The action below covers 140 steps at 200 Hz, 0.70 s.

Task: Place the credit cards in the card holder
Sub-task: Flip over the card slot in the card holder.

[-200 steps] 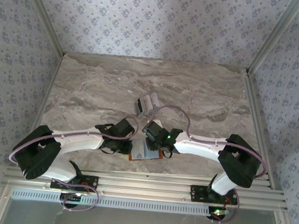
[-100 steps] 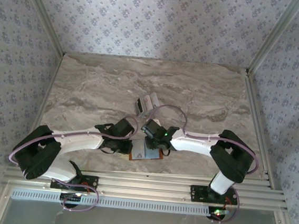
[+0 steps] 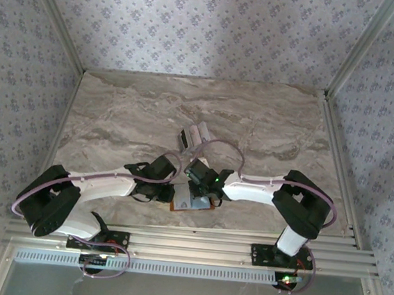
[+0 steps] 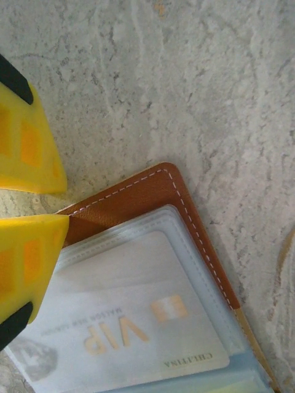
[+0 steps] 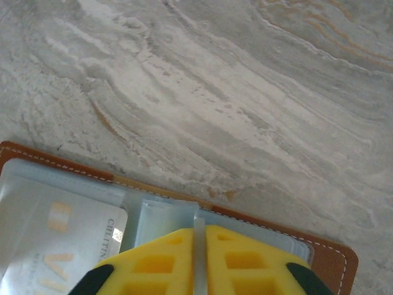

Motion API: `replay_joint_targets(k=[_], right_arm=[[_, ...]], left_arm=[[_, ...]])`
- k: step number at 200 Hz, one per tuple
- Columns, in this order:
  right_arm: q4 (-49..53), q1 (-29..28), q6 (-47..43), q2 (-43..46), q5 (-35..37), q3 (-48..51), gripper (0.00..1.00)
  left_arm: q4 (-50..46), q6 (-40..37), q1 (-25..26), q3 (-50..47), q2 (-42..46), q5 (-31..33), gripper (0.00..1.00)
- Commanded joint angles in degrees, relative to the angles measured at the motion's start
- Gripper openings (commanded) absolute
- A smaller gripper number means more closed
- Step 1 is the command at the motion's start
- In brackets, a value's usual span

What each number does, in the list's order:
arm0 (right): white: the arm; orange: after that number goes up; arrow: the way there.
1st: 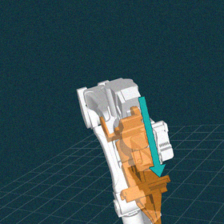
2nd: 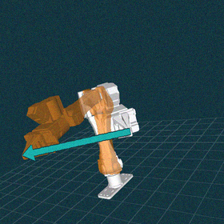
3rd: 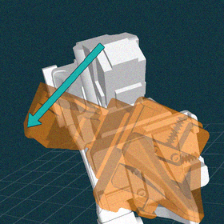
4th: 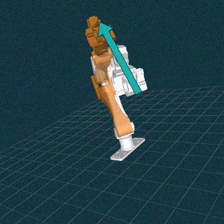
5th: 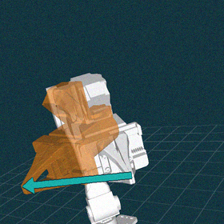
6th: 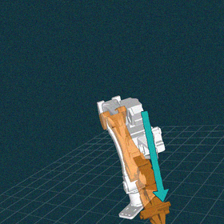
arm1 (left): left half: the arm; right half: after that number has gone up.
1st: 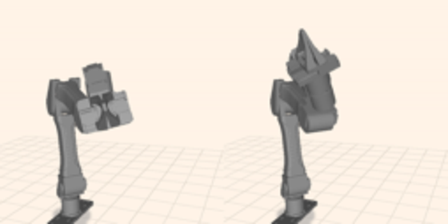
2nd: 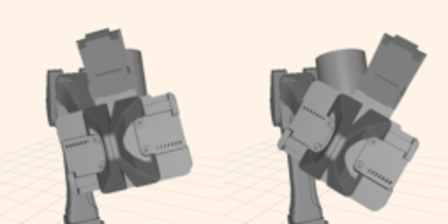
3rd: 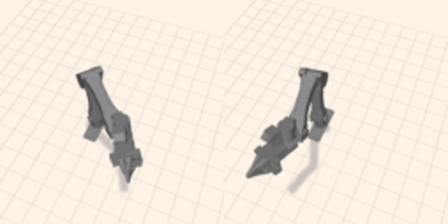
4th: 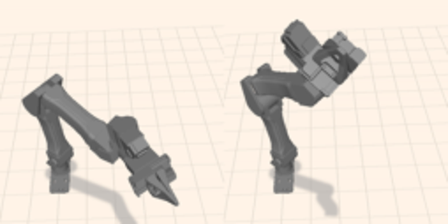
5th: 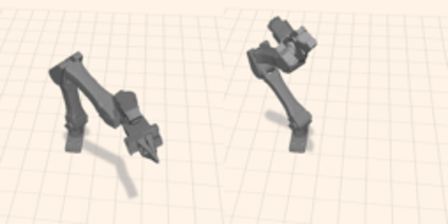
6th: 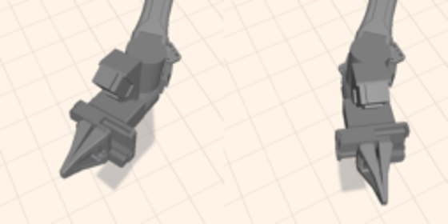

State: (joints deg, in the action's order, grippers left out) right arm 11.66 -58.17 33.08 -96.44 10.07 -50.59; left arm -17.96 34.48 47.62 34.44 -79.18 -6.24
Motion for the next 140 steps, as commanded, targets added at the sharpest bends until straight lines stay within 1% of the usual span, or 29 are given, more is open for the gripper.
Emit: replay_joint_targets(k=[1, 8, 33, 89, 107, 140], right_arm=[[2.3, -0.4, 0.1, -0.5, -0.1, 0.9, 0.03], [2.6, -0.4, -0.1, -0.2, 0.1, 0.7, 0.0], [3.3, -0.4, -0.9, 1.0, 0.0, -0.5, 0.0], [3.1, -0.4, -1.0, 6.3, -3.2, -1.8, 0.0], [2.5, -0.4, -0.7, 6.9, -5.7, -2.4, 0.0], [-0.5, -0.5, 0.4, 4.7, -11.9, -3.0, 0.0]], left_arm=[[4.2, -1.0, -0.4, -1.0, -1.0, 0.9, 0.18], [4.2, -1.0, -0.4, -1.1, -1.0, 0.9, 0.18], [4.3, -0.9, -0.5, -1.3, -1.0, 0.9, 0.18], [4.7, -0.7, -0.8, -1.5, -1.7, 0.4, 0.18], [4.9, -0.6, -0.7, -1.3, -1.9, 0.2, 0.18], [5.3, -0.4, -0.8, -1.4, -2.3, -0.3, 0.18]])
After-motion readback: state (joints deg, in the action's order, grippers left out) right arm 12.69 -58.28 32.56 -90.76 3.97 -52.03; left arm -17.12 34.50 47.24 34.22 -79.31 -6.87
